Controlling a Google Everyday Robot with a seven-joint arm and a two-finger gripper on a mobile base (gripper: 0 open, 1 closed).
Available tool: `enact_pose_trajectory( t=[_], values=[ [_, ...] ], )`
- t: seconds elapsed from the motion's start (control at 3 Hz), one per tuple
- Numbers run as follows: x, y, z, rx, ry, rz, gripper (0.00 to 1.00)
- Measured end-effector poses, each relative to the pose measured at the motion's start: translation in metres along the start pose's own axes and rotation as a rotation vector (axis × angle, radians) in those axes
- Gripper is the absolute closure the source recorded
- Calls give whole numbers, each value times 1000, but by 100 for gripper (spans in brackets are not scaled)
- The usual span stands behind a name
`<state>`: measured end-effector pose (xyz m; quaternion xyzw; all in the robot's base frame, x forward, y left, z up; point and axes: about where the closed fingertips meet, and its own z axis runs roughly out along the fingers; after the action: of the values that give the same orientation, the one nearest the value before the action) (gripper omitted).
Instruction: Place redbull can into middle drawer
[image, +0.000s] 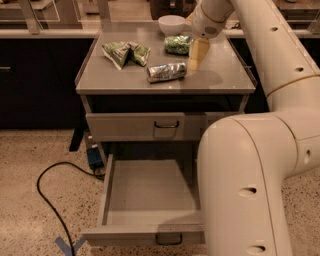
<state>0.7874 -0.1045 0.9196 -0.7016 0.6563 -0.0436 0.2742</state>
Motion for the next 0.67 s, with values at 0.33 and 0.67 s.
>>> enact_pose_trajectory(
  t=[0.33,0.67],
  values=[
    [-12,-1,27,-21,-36,-22,0],
    [-43,2,59,-67,-99,-76,0]
  ],
)
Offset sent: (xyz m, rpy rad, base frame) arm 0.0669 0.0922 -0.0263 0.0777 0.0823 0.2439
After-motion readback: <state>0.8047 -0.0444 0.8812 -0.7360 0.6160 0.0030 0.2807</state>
